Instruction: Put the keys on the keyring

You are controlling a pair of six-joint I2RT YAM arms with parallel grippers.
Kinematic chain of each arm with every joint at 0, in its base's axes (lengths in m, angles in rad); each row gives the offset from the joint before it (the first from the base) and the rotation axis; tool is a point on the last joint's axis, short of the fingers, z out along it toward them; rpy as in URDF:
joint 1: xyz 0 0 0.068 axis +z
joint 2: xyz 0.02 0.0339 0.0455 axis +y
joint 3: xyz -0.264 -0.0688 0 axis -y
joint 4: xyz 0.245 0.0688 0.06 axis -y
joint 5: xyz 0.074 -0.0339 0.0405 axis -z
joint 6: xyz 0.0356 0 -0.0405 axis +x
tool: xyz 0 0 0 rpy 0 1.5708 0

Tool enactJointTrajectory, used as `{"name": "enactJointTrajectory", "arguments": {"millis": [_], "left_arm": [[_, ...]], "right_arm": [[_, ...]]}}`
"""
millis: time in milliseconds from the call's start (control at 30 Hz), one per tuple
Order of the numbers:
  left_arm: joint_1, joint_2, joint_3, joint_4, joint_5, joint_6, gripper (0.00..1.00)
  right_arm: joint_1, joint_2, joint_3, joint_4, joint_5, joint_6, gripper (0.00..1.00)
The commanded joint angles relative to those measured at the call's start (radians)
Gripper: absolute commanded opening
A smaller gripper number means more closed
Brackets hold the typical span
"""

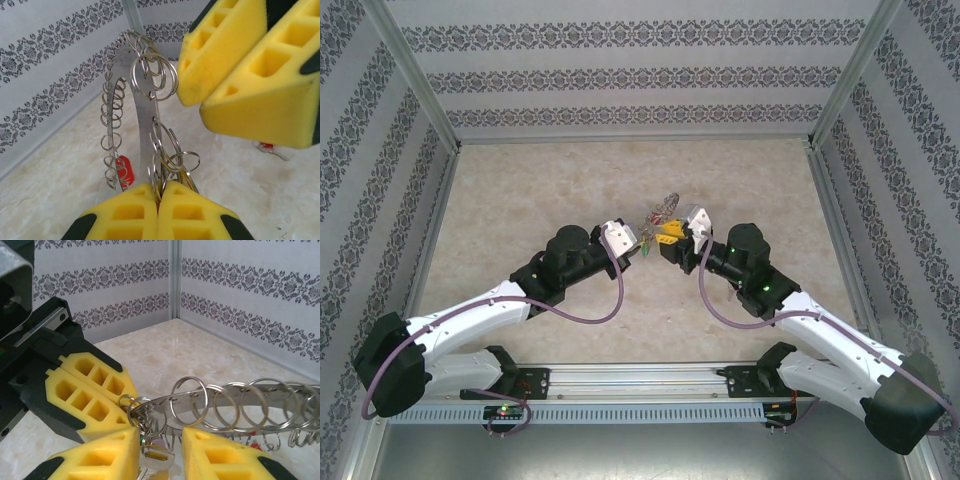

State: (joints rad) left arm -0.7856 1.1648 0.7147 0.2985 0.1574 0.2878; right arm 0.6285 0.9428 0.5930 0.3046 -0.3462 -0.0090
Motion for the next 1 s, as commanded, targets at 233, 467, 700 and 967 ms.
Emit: {"name": "enactJointTrajectory", "arguments": {"millis": [233, 467, 700, 967], "left_arm": [[-0.003, -0.032, 0.000, 0.055, 0.017, 0.004, 0.00], [-0.003, -0.032, -0.001, 0.053, 0.023, 0.004, 0.00], [-0.003, -0.031, 0.002, 0.045, 0.028, 0.004, 0.00], [-0.003, -0.019, 0.013, 0.040, 0.028, 0.003, 0.00]], "right_arm": [[-0.012, 0.000, -0.023, 0.048, 0.061, 0.004, 0.33], [-0.016, 0.007, -0.015, 0.071, 0.070, 0.029, 0.35], [-0.027, 0.017, -0.006, 0.095, 0.026, 0.023, 0.32], [-0.029, 0.027, 0.001, 0.086, -0.051, 0.013, 0.22]]}}
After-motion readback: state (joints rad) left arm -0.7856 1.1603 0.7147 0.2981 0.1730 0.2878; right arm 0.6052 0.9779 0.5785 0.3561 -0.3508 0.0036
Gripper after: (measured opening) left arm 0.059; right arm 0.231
